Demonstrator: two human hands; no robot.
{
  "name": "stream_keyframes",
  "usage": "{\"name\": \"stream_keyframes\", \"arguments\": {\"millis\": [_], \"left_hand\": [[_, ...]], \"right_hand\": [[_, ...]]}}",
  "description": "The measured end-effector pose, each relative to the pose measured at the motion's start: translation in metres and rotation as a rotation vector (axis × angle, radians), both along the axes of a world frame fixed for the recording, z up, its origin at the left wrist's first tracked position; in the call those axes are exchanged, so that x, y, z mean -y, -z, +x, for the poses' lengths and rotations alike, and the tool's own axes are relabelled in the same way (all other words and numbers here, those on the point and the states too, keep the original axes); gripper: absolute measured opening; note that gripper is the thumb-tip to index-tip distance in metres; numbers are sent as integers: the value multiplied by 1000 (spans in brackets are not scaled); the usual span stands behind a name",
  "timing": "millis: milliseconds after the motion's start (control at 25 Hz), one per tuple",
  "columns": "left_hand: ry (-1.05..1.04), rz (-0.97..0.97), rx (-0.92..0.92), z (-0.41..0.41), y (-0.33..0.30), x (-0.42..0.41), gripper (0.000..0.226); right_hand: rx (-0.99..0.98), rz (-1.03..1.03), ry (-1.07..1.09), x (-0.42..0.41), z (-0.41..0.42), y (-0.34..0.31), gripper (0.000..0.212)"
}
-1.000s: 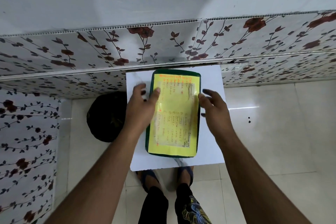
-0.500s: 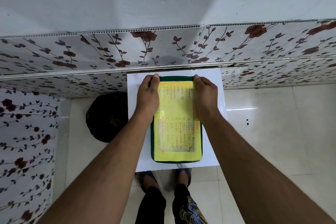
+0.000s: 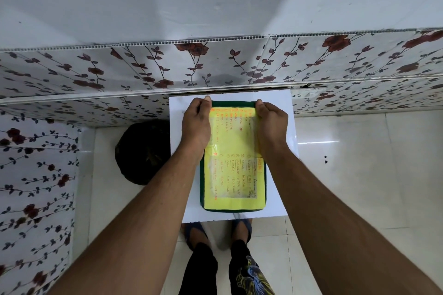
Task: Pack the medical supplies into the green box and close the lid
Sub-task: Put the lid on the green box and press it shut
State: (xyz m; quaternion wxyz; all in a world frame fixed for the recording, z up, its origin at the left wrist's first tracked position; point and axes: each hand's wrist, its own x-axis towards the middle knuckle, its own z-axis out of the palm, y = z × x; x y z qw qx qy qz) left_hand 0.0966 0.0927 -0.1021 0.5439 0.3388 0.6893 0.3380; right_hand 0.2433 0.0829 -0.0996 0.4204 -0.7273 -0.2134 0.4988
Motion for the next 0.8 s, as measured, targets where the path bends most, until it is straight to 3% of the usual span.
{"name": "stream_keyframes", "arguments": {"millis": [360, 480, 640, 800], "left_hand": [[48, -50, -29, -4, -21, 11, 38], [183, -187, -100, -27, -39, 55, 46], [518, -454, -26, -46, -45, 127, 71], [351, -395, -53, -38, -33, 137, 69]], "right_hand": [[44, 7, -141, 11, 8, -6, 29], [127, -99, -332, 55, 30, -15, 53], [-55, -371, -789, 121, 42, -33, 81], [44, -315, -853, 136, 38, -24, 95]]}}
